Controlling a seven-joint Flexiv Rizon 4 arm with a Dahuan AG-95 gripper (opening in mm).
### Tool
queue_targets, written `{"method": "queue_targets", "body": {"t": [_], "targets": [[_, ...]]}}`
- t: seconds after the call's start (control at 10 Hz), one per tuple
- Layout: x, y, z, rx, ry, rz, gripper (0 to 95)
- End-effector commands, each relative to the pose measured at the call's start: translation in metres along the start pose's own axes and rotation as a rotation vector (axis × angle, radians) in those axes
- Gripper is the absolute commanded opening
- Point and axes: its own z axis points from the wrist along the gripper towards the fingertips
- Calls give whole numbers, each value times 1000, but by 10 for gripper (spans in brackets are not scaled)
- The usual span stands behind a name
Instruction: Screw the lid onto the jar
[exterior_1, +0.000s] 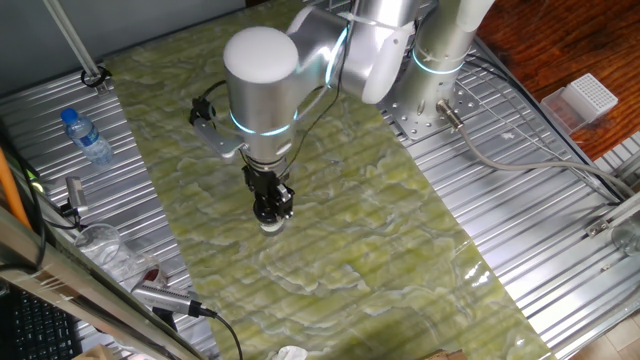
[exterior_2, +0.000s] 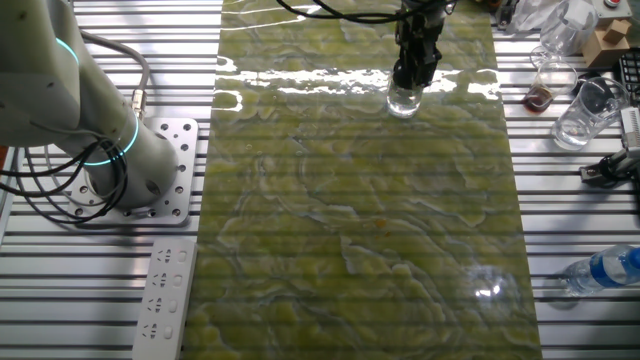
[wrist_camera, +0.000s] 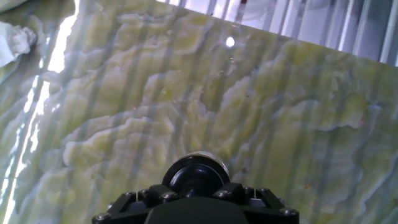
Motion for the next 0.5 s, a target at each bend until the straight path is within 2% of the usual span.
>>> {"method": "queue_targets", "body": {"t": [0.1, 0.3, 0.5], "targets": [[-1, 0, -2, 22, 8, 6, 570], [-1, 0, -1, 27, 9, 10, 570], [-1, 0, -1, 47, 12, 25, 570]]}}
